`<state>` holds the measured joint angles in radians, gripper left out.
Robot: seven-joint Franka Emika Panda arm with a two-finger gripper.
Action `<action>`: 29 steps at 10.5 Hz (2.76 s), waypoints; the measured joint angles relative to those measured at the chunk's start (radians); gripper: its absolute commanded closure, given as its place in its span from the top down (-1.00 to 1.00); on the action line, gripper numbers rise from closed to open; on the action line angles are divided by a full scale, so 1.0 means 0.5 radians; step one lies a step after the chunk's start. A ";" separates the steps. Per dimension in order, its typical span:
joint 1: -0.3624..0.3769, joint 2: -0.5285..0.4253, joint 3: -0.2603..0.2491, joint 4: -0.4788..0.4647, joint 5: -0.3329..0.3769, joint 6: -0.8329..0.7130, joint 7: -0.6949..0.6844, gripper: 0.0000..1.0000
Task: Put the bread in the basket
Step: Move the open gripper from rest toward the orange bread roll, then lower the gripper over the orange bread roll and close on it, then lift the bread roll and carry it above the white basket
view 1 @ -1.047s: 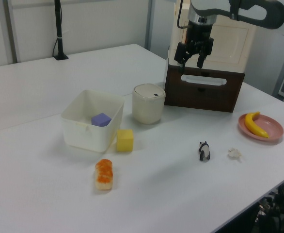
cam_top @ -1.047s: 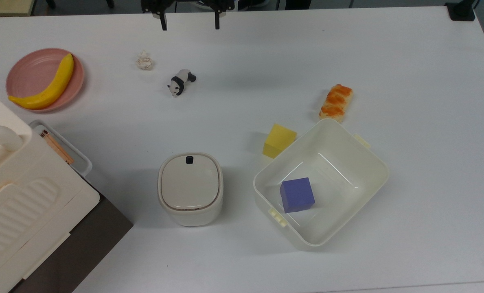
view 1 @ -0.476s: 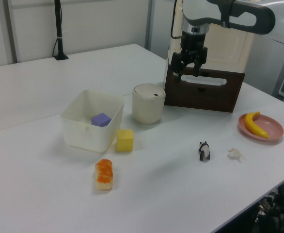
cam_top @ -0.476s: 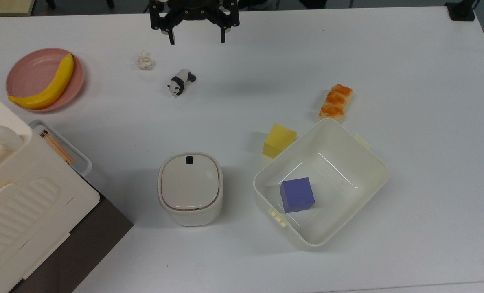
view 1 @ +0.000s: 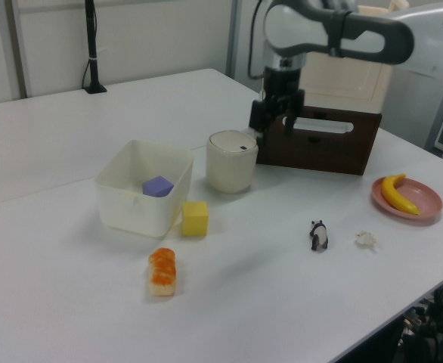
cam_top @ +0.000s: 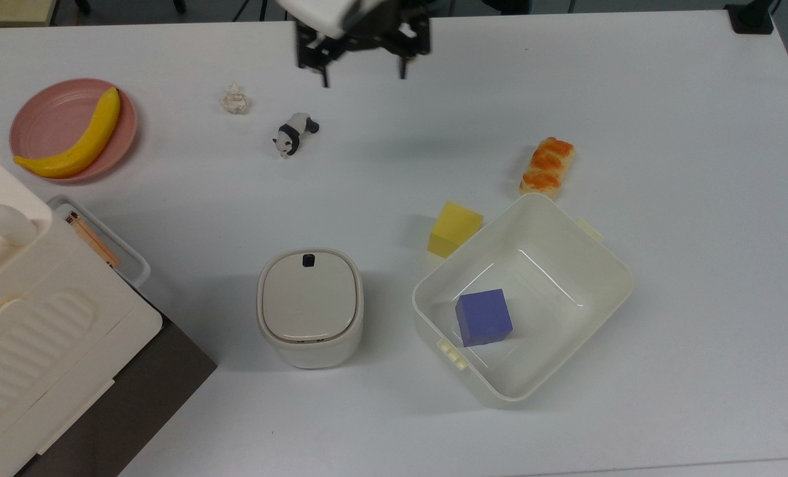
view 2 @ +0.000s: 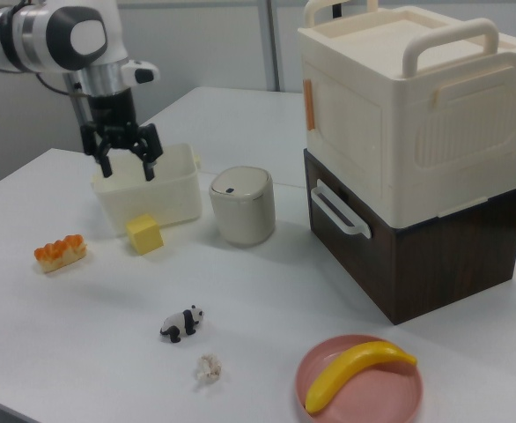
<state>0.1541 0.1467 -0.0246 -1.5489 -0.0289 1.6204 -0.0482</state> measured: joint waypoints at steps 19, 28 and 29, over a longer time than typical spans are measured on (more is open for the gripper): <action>0.854 0.740 -0.034 -0.030 0.097 0.605 1.397 1.00; 0.909 0.779 -0.026 -0.021 -0.118 0.605 1.334 -1.00; 0.901 0.779 -0.028 -0.018 -0.118 0.605 1.304 -1.00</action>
<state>0.6047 0.5364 -0.0387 -1.5579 -0.0881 1.9229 0.6040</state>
